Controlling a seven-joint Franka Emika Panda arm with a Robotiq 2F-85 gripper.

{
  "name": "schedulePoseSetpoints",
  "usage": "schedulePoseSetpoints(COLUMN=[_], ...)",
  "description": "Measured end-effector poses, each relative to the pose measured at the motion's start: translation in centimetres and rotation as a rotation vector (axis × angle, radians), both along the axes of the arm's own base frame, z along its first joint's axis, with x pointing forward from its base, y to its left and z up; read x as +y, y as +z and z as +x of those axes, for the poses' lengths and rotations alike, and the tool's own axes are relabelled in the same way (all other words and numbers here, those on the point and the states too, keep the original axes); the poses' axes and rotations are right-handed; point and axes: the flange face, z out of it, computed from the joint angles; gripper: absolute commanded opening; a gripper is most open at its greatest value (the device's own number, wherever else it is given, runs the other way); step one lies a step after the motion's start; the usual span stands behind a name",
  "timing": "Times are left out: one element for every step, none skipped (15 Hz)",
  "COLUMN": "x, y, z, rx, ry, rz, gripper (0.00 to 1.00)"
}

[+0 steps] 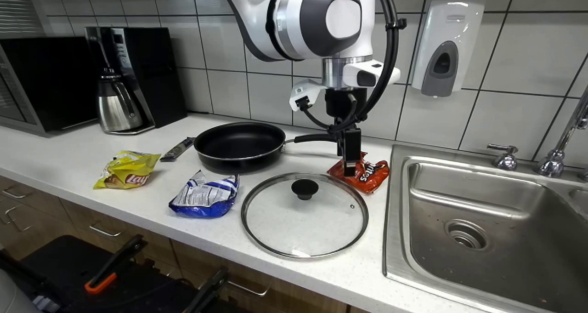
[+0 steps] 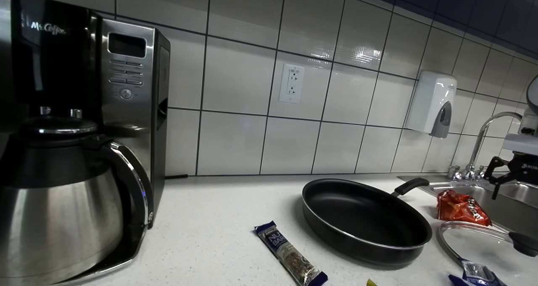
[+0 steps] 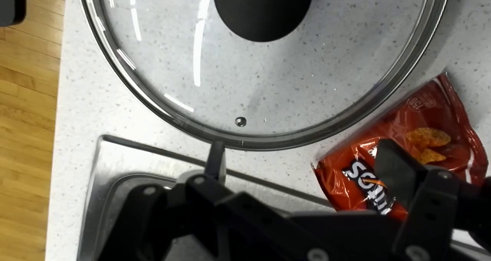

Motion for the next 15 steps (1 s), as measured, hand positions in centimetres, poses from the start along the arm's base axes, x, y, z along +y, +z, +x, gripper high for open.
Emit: schedulePoseSetpoints(x=[0.0,0.0,0.0,0.0,0.1,0.0,0.0,-0.1,-0.2,-0.3,-0.5,-0.7,-0.8,-1.0,-1.1], y=[0.0,-0.1,-0.1,-0.2,-0.3,-0.4,-0.6,-0.7,-1.0,-1.2,-1.4,-1.7,-1.9,-2.2,-2.4], z=[0.0,0.0,0.1,0.3,0.5,0.7,1.0,1.3,1.6,2.0,2.4,2.9,3.4,4.0,4.6], rx=[0.0,0.001,-0.006,-0.017,-0.029,-0.041,-0.054,-0.065,-0.073,-0.081,-0.087,-0.091,-0.094,-0.098,-0.103], ry=[-0.001,-0.001,-0.001,-0.002,-0.004,-0.008,-0.011,-0.015,-0.019,-0.026,-0.034,-0.042,-0.049,-0.055,-0.06], rz=[0.001,0.001,-0.003,-0.008,-0.014,-0.019,-0.024,-0.028,-0.03,-0.032,-0.032,-0.03,-0.028,-0.026,-0.025], gripper=[1.0,1.0,1.0,1.0,1.0,1.0,1.0,1.0,1.0,1.0,1.0,1.0,1.0,1.0,1.0])
